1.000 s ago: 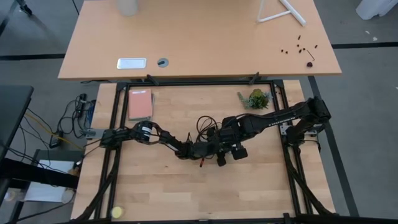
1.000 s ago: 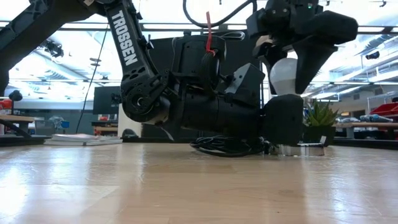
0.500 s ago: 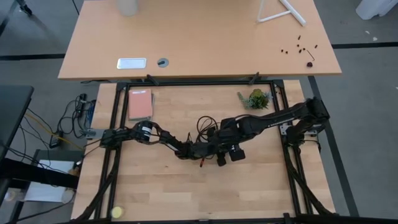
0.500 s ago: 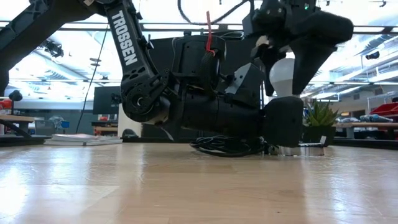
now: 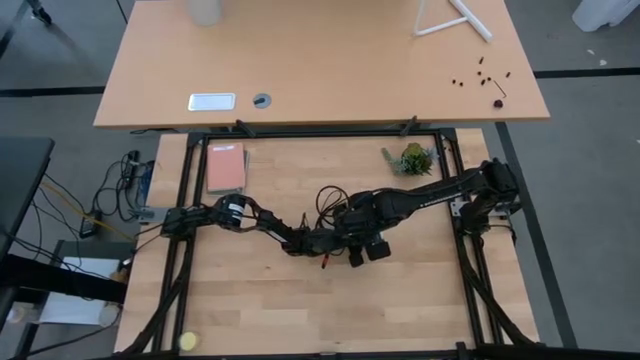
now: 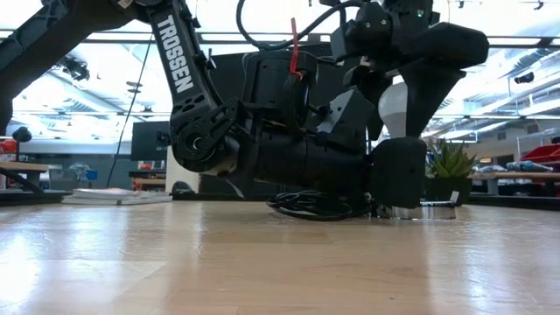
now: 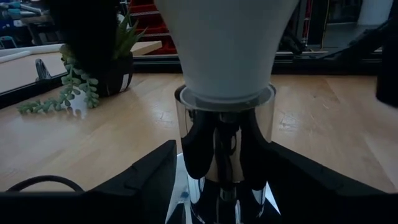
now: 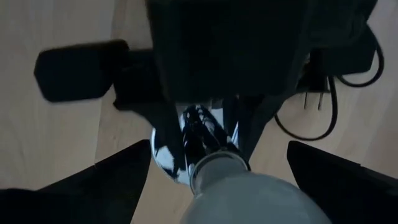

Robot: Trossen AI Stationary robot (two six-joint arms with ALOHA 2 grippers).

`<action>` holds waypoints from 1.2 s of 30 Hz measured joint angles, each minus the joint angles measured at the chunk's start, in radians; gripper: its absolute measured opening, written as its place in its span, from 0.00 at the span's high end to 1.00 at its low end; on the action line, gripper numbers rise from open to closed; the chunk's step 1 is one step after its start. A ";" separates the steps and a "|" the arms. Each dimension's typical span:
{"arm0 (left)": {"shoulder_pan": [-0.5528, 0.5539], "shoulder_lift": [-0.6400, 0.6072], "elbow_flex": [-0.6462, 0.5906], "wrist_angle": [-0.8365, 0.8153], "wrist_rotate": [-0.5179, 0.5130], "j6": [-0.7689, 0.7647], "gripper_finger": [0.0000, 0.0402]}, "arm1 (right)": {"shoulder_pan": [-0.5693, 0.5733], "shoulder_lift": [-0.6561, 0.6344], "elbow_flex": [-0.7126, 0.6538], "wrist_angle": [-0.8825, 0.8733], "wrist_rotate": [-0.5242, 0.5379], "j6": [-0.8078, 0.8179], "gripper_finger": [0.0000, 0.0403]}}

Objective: Screw lightbulb
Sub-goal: Insert the lightbulb into the lamp

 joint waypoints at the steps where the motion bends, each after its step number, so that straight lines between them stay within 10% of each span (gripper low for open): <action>1: 0.000 0.000 0.000 -0.001 0.000 0.000 0.41 | 0.000 0.000 0.000 0.000 0.000 -0.004 0.05; 36: -0.004 0.000 0.000 -0.002 0.000 0.000 0.41 | -0.010 0.000 -0.002 -0.064 0.000 -0.240 0.20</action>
